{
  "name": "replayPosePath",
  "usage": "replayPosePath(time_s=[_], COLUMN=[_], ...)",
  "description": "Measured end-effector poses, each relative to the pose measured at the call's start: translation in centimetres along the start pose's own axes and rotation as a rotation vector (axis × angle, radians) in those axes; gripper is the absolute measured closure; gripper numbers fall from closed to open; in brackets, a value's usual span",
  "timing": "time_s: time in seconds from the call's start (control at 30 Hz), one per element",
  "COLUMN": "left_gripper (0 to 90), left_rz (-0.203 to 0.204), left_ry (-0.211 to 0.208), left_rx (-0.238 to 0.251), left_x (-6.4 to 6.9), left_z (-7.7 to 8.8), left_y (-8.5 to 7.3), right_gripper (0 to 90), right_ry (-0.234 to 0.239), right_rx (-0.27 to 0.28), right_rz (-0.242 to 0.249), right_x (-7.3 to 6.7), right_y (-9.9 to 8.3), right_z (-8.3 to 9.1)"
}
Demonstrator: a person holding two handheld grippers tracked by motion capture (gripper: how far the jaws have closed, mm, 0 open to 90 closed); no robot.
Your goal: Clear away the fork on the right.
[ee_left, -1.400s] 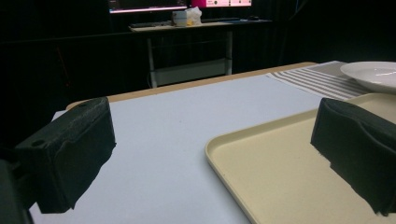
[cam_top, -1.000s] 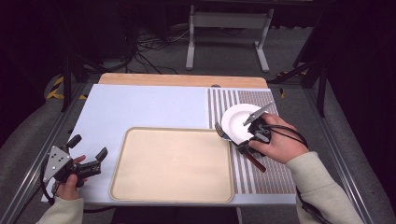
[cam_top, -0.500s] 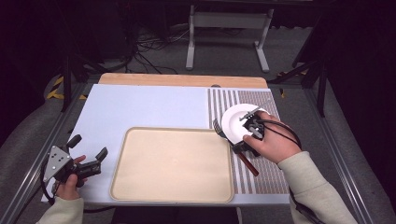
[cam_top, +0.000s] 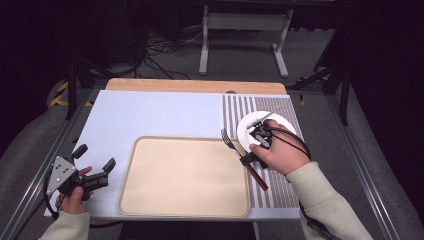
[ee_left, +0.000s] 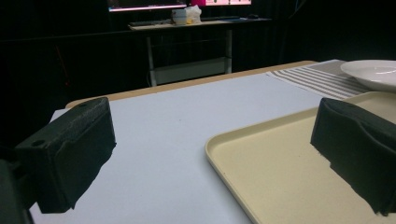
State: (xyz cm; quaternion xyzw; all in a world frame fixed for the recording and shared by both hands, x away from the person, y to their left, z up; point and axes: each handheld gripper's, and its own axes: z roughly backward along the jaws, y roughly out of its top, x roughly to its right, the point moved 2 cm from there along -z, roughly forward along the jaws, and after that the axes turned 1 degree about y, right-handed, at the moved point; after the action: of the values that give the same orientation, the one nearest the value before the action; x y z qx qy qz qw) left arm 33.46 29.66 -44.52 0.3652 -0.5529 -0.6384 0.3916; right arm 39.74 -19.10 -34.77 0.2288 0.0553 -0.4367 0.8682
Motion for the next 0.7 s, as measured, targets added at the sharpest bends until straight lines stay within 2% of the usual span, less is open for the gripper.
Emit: replayPosePath(time_s=[0.23, 0.7], left_gripper=[0.5, 0.5], left_rz=[0.005, 0.004], left_ry=[0.004, 0.002], left_rx=[0.001, 0.000], left_x=[-0.2, -0.1], left_z=[0.0, 0.0], left_y=[0.0, 0.0], right_gripper=[77.9, 78.0], right_ry=[-0.003, -0.017], right_rx=[-0.025, -0.107], right_rz=[-0.020, -0.057], right_x=[-0.6, -1.5], right_y=[0.6, 1.3], right_z=[-1.6, -6.1])
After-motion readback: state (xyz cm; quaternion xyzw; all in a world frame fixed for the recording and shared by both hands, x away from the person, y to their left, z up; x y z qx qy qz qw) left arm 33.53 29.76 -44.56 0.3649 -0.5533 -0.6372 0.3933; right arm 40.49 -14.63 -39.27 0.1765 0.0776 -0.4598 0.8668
